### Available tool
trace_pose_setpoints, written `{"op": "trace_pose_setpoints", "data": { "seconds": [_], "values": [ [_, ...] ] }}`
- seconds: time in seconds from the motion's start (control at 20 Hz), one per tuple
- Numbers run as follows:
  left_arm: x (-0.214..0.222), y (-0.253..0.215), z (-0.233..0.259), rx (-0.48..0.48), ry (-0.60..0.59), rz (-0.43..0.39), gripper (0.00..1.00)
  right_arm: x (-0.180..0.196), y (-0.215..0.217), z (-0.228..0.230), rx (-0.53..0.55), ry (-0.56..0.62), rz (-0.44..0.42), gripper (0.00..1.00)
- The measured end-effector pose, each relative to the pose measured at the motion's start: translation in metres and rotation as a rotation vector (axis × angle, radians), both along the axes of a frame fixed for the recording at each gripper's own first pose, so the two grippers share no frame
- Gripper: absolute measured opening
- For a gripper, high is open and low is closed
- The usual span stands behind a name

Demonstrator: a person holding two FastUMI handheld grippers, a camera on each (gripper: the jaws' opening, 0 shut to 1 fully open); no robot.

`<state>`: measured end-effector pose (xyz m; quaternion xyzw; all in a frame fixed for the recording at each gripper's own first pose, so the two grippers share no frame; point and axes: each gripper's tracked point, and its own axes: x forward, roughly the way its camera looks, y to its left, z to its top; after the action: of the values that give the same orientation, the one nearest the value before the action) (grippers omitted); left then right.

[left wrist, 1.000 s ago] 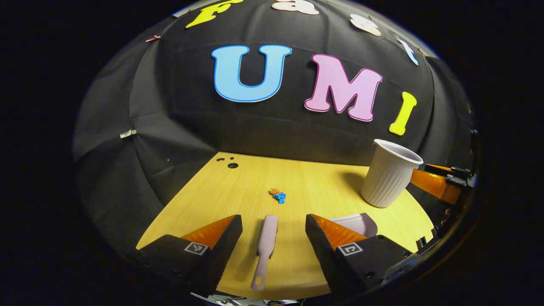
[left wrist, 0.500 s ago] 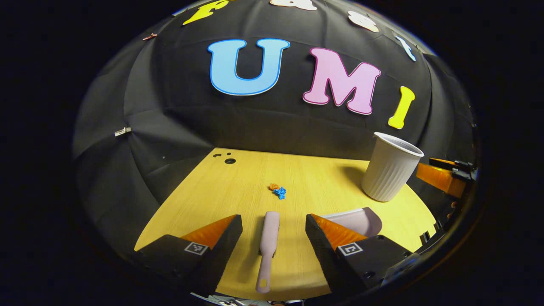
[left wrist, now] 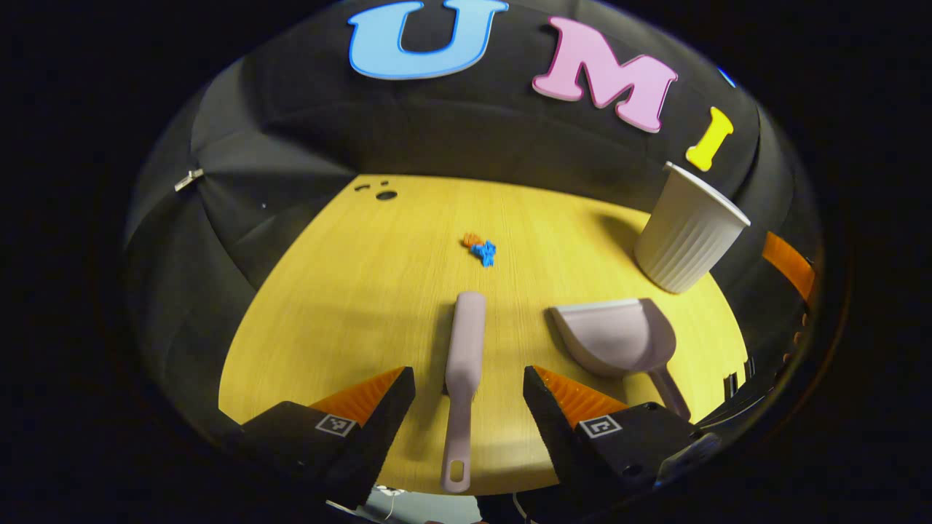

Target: Pick up the small broom and dustpan from the desktop, sweep the trash into the dustpan with the broom, and then empty the trash into the garbage bin.

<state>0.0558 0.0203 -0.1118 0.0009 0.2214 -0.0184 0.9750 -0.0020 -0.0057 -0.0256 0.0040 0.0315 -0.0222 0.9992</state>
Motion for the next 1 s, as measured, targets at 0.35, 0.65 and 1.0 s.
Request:
{"op": "trace_pose_setpoints", "data": {
  "seconds": [0.35, 0.65, 1.0],
  "values": [
    [0.025, 0.005, -0.059, 0.104, 0.197, -0.028, 0.95, -0.025, -0.003, -0.025, -0.011, 0.064, -0.018, 0.98],
    [0.046, 0.015, -0.083, 0.134, 0.284, -0.004, 0.95, -0.05, -0.024, -0.047, 0.024, 0.122, -0.101, 0.98],
    [0.052, 0.02, -0.094, 0.154, 0.299, -0.012, 0.74, -0.072, -0.035, -0.066, 0.096, 0.171, -0.195, 0.98]
  ]
}}
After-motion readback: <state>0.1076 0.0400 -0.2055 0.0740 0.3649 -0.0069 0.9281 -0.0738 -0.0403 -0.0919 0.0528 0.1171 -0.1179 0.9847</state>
